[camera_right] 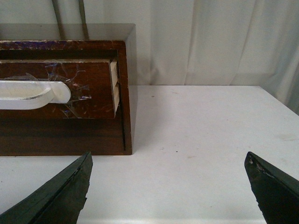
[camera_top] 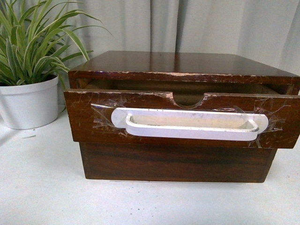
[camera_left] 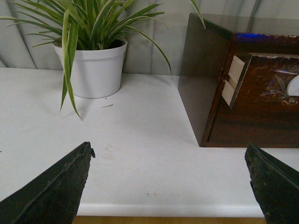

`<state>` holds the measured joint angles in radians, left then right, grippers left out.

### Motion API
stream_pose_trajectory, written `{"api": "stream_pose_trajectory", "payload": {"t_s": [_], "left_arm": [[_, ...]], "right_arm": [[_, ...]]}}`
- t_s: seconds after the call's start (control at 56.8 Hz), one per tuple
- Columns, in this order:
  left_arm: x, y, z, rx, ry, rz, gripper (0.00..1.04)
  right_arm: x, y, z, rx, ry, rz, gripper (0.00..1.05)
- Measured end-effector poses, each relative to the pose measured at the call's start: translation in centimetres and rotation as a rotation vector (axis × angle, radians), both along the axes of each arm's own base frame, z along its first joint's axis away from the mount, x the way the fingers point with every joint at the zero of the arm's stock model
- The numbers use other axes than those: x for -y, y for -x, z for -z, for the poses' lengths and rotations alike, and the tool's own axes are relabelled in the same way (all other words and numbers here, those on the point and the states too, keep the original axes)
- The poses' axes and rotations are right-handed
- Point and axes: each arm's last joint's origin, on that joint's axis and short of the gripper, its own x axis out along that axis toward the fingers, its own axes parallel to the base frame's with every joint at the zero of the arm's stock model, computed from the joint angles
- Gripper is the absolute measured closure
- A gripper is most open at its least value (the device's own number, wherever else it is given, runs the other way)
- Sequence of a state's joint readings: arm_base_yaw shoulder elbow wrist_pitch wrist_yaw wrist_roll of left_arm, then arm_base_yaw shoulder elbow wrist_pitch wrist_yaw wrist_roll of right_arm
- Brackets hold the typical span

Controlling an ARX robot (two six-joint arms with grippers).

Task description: Open drawer

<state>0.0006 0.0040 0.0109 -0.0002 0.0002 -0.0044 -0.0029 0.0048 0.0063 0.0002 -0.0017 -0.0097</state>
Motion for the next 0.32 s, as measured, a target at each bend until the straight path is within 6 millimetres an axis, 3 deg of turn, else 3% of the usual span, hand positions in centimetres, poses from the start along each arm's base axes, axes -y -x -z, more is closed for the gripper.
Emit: {"api": "stream_pose_trajectory", "payload": {"t_s": [0.317], "left_arm": [[0.0, 0.0, 0.0, 0.0, 0.0, 0.0, 0.06]], "right_arm": [[0.0, 0.0, 0.0, 0.0, 0.0, 0.0, 0.09]]}}
